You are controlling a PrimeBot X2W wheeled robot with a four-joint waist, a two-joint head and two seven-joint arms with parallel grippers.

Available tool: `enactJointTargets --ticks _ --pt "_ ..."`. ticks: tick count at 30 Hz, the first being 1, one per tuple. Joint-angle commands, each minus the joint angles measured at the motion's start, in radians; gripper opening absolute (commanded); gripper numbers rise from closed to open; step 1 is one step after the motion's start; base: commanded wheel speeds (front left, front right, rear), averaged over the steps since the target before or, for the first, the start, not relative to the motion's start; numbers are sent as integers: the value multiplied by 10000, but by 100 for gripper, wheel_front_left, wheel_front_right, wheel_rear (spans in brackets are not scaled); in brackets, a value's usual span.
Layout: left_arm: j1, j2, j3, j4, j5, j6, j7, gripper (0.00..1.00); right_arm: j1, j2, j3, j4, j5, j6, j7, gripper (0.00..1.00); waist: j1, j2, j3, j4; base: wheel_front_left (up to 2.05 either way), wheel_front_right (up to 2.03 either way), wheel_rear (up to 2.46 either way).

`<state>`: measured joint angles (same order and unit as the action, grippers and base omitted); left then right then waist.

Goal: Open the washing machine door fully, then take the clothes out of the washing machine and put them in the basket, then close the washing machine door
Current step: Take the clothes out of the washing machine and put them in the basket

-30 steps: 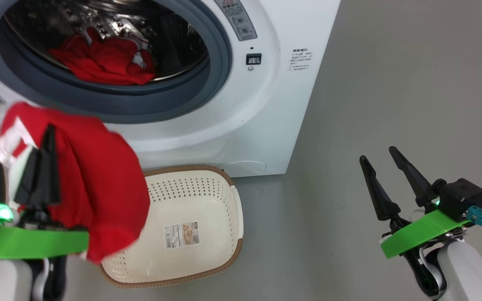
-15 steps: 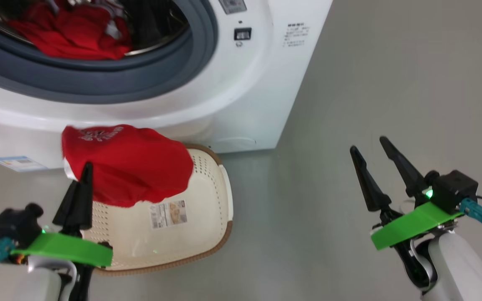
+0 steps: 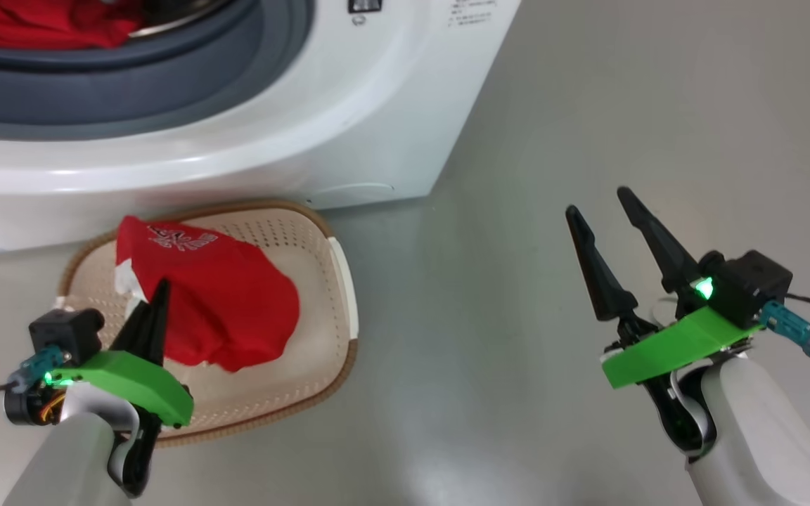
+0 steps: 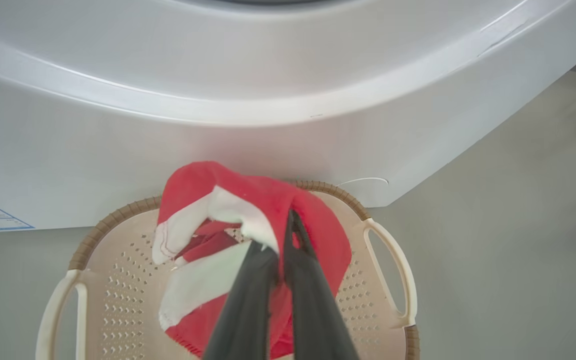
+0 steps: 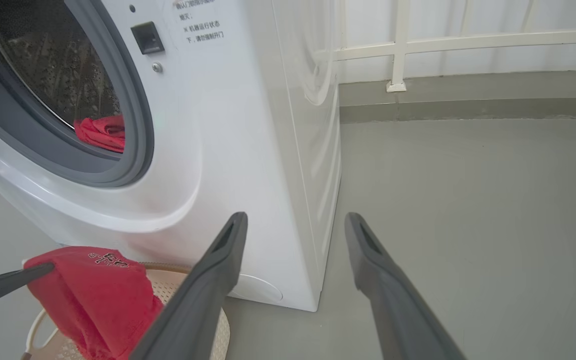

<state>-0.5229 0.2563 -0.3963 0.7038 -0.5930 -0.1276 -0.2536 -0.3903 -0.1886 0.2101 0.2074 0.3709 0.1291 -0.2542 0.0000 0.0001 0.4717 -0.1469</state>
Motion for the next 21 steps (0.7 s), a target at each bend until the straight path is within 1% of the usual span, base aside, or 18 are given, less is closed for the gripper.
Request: enactJointTargets --ticks 1,7,10,16,20,21 --pt "-242 349 199 80 -73 -31 -82 0 -26 24 184 -276 -28 16 -76 100 0 -1 317 -232 0 0 0" --pt "-1108 324 -522 1838 -433 -31 -82 0 -321 169 288 -401 -85 16 -76 100 0 -1 823 -442 0 0 0" --pt "-1458 317 -1050 2582 -635 -31 -82 0 -470 211 367 -452 -98 16 -76 100 0 -1 1042 -581 0 0 0" --pt "-1938 434 -1848 3597 -1149 -31 -82 0 -614 351 579 -498 -143 16 -76 100 0 -1 1276 -891 0 0 0" --pt "-2149 511 -2253 4082 -1518 -31 -82 0 -626 370 629 -469 -139 16 -76 100 0 -1 1303 -969 0 0 0" --pt "-2191 514 -2342 4177 -1615 -31 -82 5 -626 376 632 -454 -141 16 -76 100 0 -1 1295 -976 0 0 0"
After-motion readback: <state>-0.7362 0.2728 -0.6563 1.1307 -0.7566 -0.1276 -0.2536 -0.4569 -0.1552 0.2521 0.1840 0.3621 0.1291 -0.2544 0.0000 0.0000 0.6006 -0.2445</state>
